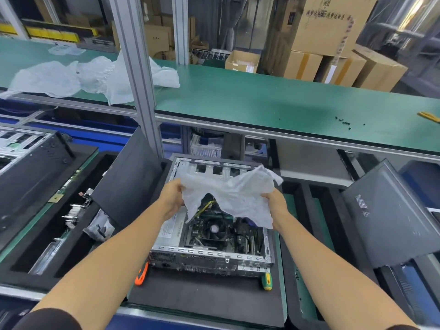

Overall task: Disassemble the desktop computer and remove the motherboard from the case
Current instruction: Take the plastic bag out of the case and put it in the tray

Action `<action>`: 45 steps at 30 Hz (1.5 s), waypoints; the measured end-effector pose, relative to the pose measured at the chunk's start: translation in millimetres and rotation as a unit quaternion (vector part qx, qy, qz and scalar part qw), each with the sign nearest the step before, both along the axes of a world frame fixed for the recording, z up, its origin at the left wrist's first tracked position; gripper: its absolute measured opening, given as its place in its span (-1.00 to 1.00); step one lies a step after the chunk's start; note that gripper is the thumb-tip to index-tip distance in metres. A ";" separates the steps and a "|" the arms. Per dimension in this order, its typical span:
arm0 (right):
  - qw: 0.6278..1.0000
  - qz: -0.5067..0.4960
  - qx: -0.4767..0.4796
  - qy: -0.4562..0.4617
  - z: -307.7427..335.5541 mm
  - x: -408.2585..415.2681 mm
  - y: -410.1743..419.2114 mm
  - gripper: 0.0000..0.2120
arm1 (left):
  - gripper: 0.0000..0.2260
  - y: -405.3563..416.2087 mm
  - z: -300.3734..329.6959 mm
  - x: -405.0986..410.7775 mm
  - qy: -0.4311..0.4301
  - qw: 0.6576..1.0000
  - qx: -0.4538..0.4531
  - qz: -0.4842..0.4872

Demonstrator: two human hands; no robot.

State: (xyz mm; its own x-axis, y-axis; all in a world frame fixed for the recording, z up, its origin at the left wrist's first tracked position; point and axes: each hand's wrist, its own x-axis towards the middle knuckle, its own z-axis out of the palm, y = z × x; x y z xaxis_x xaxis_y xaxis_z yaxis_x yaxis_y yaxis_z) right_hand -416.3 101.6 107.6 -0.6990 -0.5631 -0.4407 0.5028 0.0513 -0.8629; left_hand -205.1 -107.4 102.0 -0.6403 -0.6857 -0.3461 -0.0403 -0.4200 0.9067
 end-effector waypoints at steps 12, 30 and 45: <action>0.990 0.050 0.050 0.125 8.4 -19.8 9.2 -0.70 | -0.30 -16.7 4.3 -2.8 -0.018 0.995 -0.048 -0.083; 0.990 -0.037 0.028 0.134 2.3 -34.7 18.2 -0.74 | -0.35 -18.2 14.7 -32.8 -0.071 0.981 -0.012 -0.180; 0.987 -0.142 0.039 0.065 -13.8 -70.3 64.2 -0.83 | -0.03 86.7 34.5 -129.2 0.276 0.927 0.237 -0.092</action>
